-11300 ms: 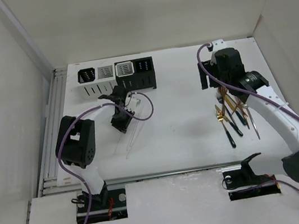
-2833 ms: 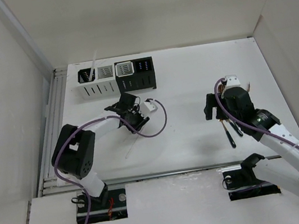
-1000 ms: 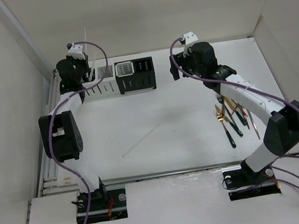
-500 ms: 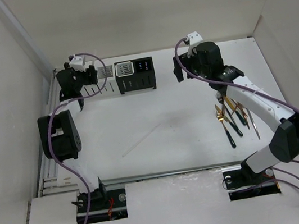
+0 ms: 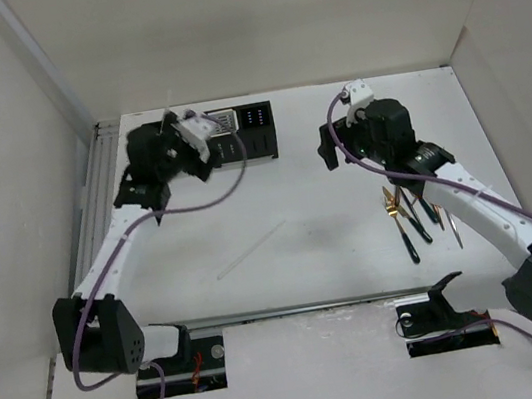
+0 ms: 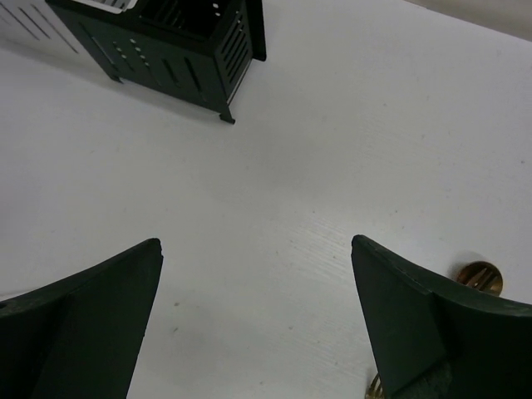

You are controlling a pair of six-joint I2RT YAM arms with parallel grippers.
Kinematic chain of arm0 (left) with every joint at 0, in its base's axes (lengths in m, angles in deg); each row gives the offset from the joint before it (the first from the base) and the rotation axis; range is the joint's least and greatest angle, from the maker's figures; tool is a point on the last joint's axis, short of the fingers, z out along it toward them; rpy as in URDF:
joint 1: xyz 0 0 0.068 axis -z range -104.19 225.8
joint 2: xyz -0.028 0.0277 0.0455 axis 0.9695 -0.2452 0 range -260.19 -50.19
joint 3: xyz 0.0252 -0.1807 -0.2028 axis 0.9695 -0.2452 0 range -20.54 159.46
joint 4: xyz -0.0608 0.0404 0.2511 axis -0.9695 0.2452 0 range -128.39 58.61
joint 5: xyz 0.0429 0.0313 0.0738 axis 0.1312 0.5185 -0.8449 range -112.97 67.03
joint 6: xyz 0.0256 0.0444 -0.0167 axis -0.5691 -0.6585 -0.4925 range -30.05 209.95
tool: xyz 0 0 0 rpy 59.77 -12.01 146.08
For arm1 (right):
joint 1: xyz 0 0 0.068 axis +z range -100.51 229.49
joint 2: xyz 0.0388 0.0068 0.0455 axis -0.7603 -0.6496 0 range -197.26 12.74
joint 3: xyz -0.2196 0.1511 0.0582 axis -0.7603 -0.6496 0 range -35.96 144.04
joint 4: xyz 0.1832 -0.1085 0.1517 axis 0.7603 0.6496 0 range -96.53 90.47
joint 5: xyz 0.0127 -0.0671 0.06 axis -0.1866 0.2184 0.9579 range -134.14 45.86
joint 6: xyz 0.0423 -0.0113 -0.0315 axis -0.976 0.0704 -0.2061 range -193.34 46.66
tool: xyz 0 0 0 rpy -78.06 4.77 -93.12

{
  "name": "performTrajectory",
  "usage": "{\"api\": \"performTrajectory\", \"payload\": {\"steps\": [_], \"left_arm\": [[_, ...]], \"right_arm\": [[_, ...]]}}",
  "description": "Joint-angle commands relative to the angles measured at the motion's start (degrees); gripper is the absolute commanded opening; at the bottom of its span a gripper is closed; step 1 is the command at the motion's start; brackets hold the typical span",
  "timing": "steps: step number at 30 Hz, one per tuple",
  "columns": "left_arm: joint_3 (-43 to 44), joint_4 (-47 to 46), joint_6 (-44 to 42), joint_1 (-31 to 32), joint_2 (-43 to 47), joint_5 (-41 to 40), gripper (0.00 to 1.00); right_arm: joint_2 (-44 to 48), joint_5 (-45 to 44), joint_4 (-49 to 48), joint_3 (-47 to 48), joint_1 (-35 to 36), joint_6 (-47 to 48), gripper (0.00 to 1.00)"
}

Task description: Sort the eating utensils into containers

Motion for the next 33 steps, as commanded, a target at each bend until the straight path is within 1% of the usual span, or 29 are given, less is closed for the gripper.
{"api": "performTrajectory", "payload": {"steps": [1,2,3,4,7,8,12,14,15,17,21,25,26,29,30,32,33], "left_arm": [[-7.2,21.5,-7.2,8.5,2.4,2.6,0.86],[-8.2,24.4,-7.2,13.1,2.4,1.7,0.86],[-9.2,25.0,-6.2,13.2,2.4,0.6,0.87],[-10.1,25.5,-5.2,16.4,2.4,-0.5,0.87],[-12.3,27.3,-5.2,19.4,2.4,-0.5,0.90],[-13.0,27.3,-5.2,20.1,1.9,-2.3,0.90],[-13.0,29.5,-5.8,22.2,-2.8,-4.4,0.92],[-12.0,31.1,-4.4,22.8,-7.6,-5.2,0.86],[-10.2,31.8,-3.5,22.8,-9.2,-4.6,0.84],[-9.5,31.8,-1.4,22.8,-11.8,-4.6,0.79],[-11.4,28.9,-0.8,24.8,-12.5,-8.6,0.79],[-14.0,26.2,-0.7,25.3,-15.4,-14.7,0.76],[-14.0,25.7,-1.3,25.3,-16.2,-15.4,0.72],[-14.0,25.7,-1.3,25.3,-17.7,-15.5,0.65],[-14.0,25.7,-1.3,25.8,-17.7,-15.5,0.57],[-14.0,25.7,-0.6,25.8,-18.3,-16.2,0.43],[-14.0,25.7,-0.6,25.8,-18.3,-16.7,0.32]], "right_arm": [[5.4,1.7,-0.8,-2.8,0.8,-1.8,1.00],[7.1,1.1,0.4,-4.2,1.3,-2.5,1.00],[7.8,0.6,1.1,-5.0,1.3,-2.5,1.00],[8.6,0.6,1.8,-5.6,1.3,-2.5,1.00],[11.5,-0.4,4.2,-7.8,1.3,-3.1,1.00],[12.3,-1.0,4.2,-8.3,1.3,-3.7,1.00],[16.6,-2.4,5.6,-11.4,1.8,-4.8,1.00],[19.3,-3.0,6.1,-13.0,1.8,-5.3,1.00],[20.4,-3.6,6.8,-13.7,1.8,-5.3,1.00],[24.1,-5.0,6.8,-16.1,1.8,-5.3,1.00],[29.5,-7.8,7.4,-19.2,1.8,-6.6,1.00],[30.8,-8.3,7.4,-19.2,1.8,-6.7,1.00],[31.4,-8.3,7.9,-19.2,1.8,-6.7,1.00],[32.0,-8.9,8.5,-19.2,1.8,-7.2,1.00],[32.6,-9.4,9.0,-19.7,1.8,-7.2,1.00],[33.3,-10.1,9.0,-19.7,1.8,-7.8,1.00],[34.1,-10.6,9.0,-19.7,1.8,-7.8,1.00]]}}
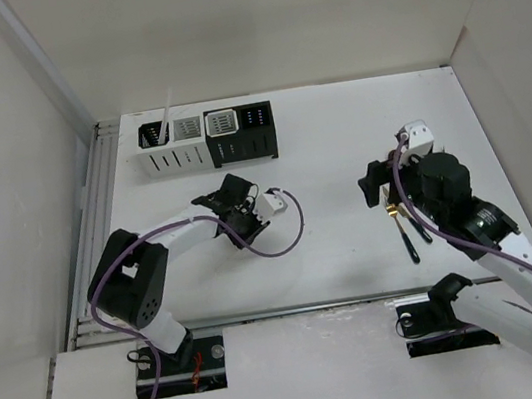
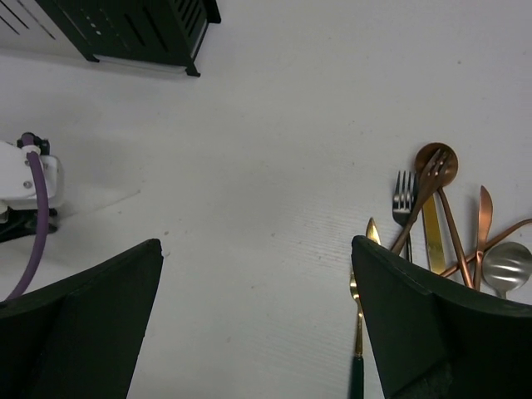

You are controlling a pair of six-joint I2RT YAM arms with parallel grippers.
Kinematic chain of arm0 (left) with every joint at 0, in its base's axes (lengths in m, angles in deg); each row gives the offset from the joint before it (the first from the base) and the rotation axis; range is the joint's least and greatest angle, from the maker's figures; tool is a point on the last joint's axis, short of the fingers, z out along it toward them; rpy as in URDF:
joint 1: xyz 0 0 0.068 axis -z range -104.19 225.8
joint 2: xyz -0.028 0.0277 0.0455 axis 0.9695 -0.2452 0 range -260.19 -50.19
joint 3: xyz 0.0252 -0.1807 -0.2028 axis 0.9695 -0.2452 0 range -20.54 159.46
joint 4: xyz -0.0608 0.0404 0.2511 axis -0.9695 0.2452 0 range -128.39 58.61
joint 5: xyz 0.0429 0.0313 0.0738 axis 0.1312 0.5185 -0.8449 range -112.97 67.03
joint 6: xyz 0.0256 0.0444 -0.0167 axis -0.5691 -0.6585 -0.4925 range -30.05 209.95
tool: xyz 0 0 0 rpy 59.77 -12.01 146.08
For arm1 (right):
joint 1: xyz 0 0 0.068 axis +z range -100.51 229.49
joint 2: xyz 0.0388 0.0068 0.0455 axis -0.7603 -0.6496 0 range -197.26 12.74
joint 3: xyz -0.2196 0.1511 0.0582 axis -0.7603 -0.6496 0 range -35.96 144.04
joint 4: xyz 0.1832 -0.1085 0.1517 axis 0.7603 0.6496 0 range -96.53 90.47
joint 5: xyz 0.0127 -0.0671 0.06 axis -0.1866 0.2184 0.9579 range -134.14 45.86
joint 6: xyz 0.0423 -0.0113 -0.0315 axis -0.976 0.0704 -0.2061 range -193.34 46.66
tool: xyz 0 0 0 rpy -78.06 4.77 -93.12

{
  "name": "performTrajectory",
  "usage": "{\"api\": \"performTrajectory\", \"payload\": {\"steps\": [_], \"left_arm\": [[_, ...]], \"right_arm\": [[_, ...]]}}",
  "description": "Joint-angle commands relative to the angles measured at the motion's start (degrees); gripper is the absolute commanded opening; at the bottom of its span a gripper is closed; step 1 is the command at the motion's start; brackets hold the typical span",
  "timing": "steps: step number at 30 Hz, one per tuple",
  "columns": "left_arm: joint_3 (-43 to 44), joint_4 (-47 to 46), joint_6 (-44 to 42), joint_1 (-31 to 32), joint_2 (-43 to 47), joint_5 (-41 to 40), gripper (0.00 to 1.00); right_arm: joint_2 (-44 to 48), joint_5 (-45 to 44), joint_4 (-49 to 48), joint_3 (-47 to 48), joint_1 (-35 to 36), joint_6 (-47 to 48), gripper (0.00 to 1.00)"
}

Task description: Sort the eating utensils into containers

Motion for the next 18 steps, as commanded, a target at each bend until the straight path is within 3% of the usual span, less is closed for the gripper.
{"api": "performTrajectory", "payload": {"steps": [1,2,9,18], "left_arm": [[-1.8,1.1,-0.7,0.3,-3.1,-5.1,0.10],[-1.2,1.7,-0.2,0.3,-3.7,-5.1,0.00],[-0.1,4.0,0.0,-2.2,2.9,2.0,0.00],[27.5,4.8,3.9,-8.5,8.3,5.8,0.00]], "right_arm": [[2.0,-2.5,-0.5,-1.0,0.4,-1.3,1.00],[2.5,-2.5,-0.5,-1.0,0.4,-1.3,1.00],[3.0,-3.7,0.2,-1.0,0.4,-1.3,1.00],[-4.5,-3.7,-3.9,4.6,0.4,0.0,1.00]]}}
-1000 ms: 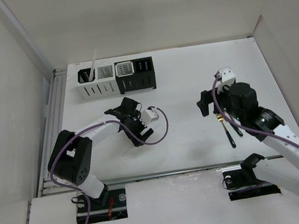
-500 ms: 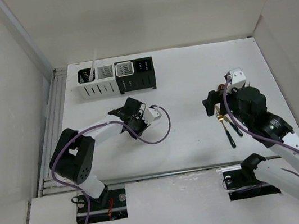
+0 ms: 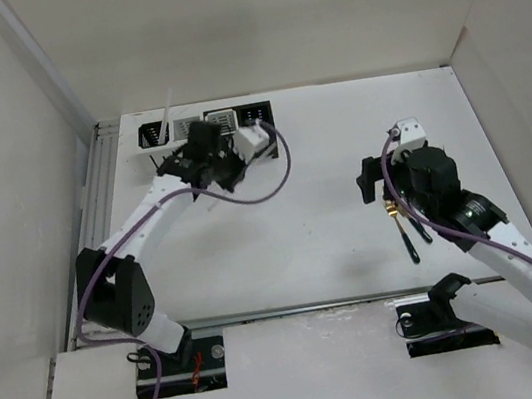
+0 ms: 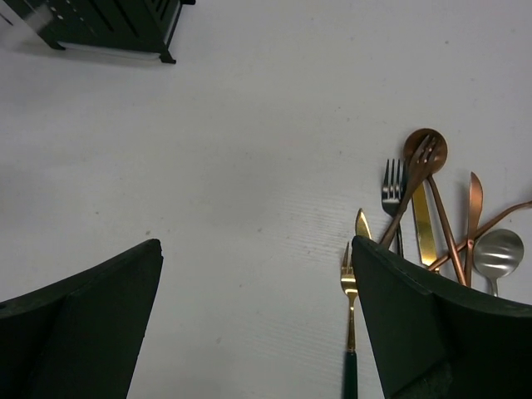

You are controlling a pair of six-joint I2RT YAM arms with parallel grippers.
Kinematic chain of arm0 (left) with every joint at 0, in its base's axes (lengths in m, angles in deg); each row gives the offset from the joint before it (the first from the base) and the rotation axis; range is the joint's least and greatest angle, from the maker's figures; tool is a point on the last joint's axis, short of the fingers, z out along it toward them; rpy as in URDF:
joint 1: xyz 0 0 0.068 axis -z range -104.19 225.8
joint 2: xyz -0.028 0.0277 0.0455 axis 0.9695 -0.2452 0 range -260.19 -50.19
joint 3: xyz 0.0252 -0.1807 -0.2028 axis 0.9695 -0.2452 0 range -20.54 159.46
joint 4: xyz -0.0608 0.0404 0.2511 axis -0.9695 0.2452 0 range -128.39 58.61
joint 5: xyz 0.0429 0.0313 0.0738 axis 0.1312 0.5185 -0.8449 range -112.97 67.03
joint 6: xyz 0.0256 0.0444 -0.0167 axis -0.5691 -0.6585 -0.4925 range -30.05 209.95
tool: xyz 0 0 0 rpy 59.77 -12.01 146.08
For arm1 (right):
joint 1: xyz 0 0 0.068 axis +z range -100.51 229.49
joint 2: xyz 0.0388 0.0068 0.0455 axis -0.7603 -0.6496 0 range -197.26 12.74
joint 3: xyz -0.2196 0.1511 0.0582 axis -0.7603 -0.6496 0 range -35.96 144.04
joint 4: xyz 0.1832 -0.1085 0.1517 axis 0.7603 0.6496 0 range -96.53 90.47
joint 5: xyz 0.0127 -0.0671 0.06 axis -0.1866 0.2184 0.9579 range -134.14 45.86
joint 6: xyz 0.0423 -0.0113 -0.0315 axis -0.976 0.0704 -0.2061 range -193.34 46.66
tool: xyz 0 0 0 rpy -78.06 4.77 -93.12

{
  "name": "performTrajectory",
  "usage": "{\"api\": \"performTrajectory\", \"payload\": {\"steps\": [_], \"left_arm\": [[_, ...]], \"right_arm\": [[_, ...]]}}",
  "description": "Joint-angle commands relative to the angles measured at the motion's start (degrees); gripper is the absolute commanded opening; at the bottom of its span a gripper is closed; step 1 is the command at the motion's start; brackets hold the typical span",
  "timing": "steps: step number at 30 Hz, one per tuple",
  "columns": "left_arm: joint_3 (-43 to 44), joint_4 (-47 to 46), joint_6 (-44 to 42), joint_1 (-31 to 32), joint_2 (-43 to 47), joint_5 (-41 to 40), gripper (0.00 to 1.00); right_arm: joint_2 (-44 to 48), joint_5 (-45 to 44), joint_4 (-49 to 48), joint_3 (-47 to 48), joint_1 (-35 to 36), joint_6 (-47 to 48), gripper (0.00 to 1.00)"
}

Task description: Sort the eating utensils into containers

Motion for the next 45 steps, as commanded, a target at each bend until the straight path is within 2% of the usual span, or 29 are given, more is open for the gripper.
{"api": "performTrajectory", "payload": {"steps": [1,5,11,16,23,29,33,38,43,44,45], "left_arm": [[10.6,-3.9,3.5,-2.9,4.7,2.3,0.00],[18.1,-17.1,8.8,-10.0,1.9,0.9,0.00],[28.8,-28.1,13.2,-18.9,-6.0,1.6,0.00],[28.8,-37.1,13.8,-25.2,-11.5,2.7,0.00],[27.7,-45.8,19.3,-29.1,-18.8,6.9,0.00],[23.4,-57.8,22.7,-30.3,-23.3,11.4,0.00],[19.8,-60.8,23.9,-30.8,-24.4,11.4,0.00],[13.6,-62.0,27.3,-32.5,-24.5,11.9,0.00],[8.8,-62.6,25.3,-33.0,-22.7,11.9,0.00],[7.6,-62.6,23.9,-33.0,-22.7,11.9,0.14],[7.0,-62.6,23.8,-33.0,-21.9,12.5,0.14]], "right_arm": [[-3.6,-0.8,-5.2,5.1,0.4,0.6,1.00],[-9.9,-0.8,-9.4,9.5,0.4,2.1,1.00],[-21.7,0.6,-11.8,18.8,0.4,5.5,1.00],[-32.3,1.7,-14.3,25.4,-0.1,7.7,1.00],[-45.0,5.0,-12.3,38.9,-1.8,9.3,1.00],[-47.5,6.3,-9.8,42.9,-2.9,9.3,1.00],[-46.9,5.2,-6.7,43.5,-4.1,10.0,1.00],[-42.9,4.7,-5.5,39.4,-6.0,8.7,1.00],[-39.2,4.7,-1.5,38.3,-8.7,8.2,1.00],[-38.5,5.8,0.9,38.3,-10.2,7.7,1.00],[-38.5,6.4,0.9,38.3,-11.1,7.7,1.00]]}}
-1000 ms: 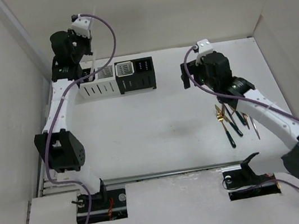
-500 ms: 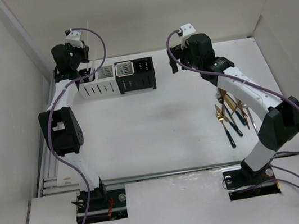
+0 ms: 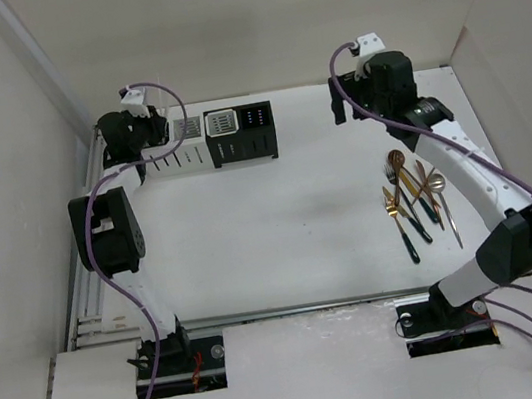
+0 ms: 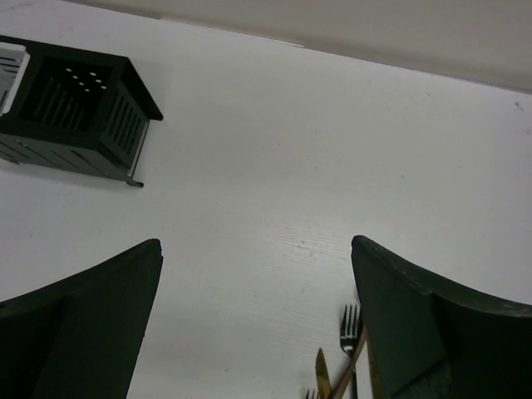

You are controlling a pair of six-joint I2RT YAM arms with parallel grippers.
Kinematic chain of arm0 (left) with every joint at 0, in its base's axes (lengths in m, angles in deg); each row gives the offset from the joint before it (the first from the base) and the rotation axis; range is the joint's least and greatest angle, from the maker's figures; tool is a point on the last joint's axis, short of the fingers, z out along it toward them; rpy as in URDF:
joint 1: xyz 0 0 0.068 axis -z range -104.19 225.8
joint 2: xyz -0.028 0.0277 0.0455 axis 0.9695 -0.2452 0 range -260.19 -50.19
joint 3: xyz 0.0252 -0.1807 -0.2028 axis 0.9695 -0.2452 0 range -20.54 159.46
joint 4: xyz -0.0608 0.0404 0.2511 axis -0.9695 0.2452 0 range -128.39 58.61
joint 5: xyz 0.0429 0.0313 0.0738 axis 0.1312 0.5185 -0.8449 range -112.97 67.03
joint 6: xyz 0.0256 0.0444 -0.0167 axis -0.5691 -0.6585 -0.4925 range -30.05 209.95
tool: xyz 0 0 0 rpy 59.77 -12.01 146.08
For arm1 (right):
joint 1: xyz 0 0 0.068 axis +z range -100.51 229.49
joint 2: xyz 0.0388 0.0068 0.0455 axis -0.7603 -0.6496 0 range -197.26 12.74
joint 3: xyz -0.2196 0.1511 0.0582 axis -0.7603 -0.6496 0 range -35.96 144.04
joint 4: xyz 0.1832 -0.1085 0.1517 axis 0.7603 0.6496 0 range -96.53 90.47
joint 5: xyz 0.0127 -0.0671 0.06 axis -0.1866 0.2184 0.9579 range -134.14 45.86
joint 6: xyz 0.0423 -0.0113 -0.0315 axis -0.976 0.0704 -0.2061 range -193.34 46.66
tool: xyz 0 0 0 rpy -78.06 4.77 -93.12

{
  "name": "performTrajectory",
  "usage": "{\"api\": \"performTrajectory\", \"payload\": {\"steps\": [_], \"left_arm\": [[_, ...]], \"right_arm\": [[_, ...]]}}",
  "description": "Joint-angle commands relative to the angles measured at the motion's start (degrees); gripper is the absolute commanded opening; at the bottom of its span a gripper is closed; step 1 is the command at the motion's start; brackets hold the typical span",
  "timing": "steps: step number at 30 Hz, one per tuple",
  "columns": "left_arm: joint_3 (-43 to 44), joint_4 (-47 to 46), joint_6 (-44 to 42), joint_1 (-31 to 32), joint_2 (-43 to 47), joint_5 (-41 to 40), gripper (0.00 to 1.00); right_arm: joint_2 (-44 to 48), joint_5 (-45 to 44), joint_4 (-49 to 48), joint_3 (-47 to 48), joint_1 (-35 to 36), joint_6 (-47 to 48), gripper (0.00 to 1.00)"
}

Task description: Sort the eating utensils into containers

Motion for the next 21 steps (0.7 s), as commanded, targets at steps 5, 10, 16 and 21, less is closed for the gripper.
{"api": "performTrajectory", "payload": {"steps": [5,10,16,21], "left_arm": [[-0.4,2.5,-2.5,-0.7,6.4,-2.2,0.62],[4.2,11.2,-1.9,-0.7,10.3,-19.9,0.69],[8.4,26.6,-7.6,-0.7,15.9,-27.4,0.79],[9.1,35.8,-5.9,-0.7,20.6,-31.4,0.81]], "right_arm": [[-0.9,1.6,18.5,3.7,-10.9,-4.0,0.95],[-7.1,5.0,29.8,5.1,-22.5,-8.1,0.59],[-14.6,5.4,35.5,3.8,-25.5,-3.1,0.37],[-16.4,2.4,38.4,-0.1,-17.1,-2.4,0.36]]}}
